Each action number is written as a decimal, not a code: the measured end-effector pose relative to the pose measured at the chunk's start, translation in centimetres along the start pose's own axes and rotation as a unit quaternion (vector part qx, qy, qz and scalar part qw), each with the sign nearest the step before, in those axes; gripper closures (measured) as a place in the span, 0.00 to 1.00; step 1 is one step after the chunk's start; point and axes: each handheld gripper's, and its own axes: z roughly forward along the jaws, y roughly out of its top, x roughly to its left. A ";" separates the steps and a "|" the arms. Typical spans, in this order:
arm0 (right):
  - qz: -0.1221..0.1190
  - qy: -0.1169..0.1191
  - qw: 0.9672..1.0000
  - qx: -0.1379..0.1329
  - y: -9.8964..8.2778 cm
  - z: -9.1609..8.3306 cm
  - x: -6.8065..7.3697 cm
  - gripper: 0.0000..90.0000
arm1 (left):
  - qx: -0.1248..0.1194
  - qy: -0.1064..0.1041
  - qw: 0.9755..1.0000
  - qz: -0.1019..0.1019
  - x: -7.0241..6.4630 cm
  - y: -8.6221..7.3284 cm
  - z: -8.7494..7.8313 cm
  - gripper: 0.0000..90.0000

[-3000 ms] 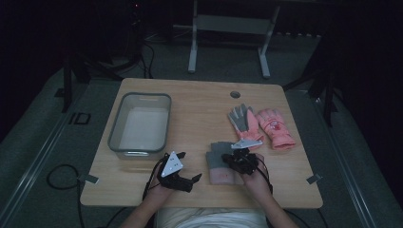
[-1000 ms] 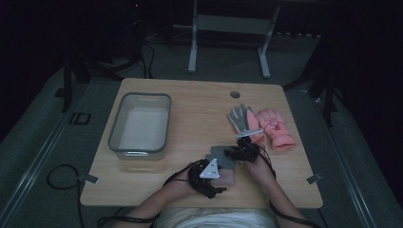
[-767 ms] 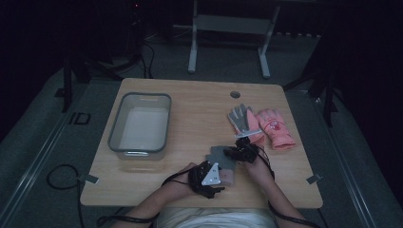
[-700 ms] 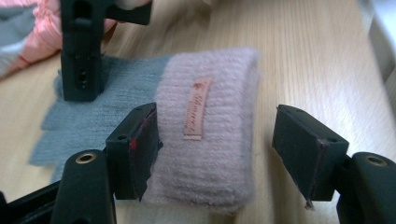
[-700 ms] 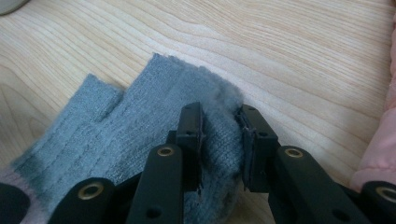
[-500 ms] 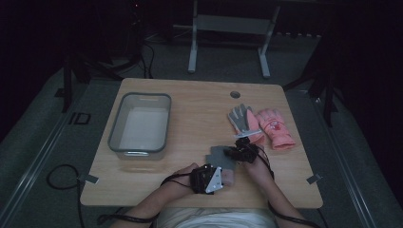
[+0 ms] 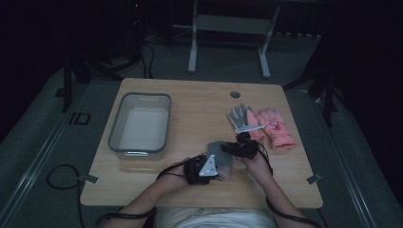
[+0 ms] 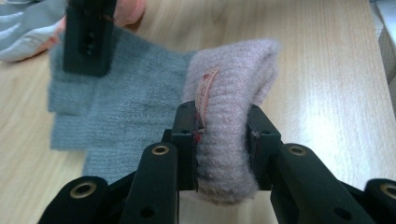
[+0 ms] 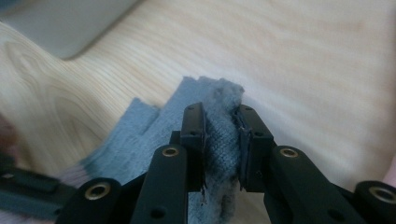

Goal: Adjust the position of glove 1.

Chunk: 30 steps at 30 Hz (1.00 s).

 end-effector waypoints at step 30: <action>-0.121 -0.011 0.991 -0.062 12.7 0.5 6.5 0.84 | 0.039 0.064 0.997 -0.004 7.6 0.2 -10.7 0.78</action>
